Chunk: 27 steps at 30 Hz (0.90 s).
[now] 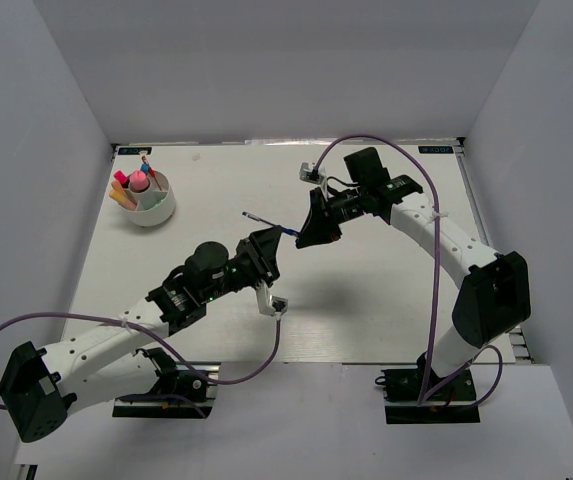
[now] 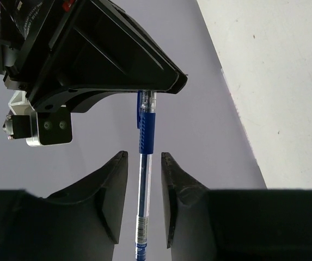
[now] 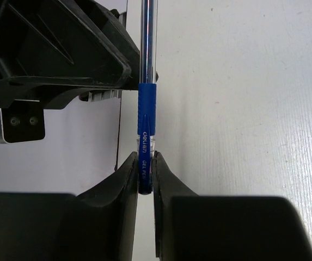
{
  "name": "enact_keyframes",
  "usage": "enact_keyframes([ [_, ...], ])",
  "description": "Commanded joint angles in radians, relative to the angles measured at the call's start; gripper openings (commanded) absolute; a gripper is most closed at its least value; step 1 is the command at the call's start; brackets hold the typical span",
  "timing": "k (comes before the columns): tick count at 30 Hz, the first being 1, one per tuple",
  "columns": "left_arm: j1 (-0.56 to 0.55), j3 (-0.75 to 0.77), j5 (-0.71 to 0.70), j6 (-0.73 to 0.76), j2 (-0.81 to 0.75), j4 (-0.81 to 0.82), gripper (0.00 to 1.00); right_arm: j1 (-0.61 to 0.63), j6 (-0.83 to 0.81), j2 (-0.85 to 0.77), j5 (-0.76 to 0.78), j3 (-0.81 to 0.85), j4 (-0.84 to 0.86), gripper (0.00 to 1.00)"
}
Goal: Sort the stationery into containers
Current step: Cap the pen, then pass the stationery from the right arm to the left
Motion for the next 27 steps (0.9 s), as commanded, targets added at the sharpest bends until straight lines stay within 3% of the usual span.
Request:
enact_keyframes([
  [1, -0.002, -0.015, -0.005, -0.003, -0.015, 0.021, 0.42, 0.003, 0.006, -0.023, -0.027, 0.010, 0.021, 0.00],
  [7, -0.002, -0.007, -0.047, -0.009, -0.024, -0.012, 0.48, -0.002, 0.007, -0.034, -0.028, 0.013, 0.016, 0.00],
  [21, -0.002, 0.002, -0.174, -0.052, -0.021, 0.018, 0.50, -0.003, -0.033, -0.058, -0.014, -0.008, -0.042, 0.00],
  [27, -0.002, 0.015, -0.148, -0.074, -0.073, -0.077, 0.52, -0.012, 0.006, -0.051, -0.022, -0.008, -0.027, 0.00],
])
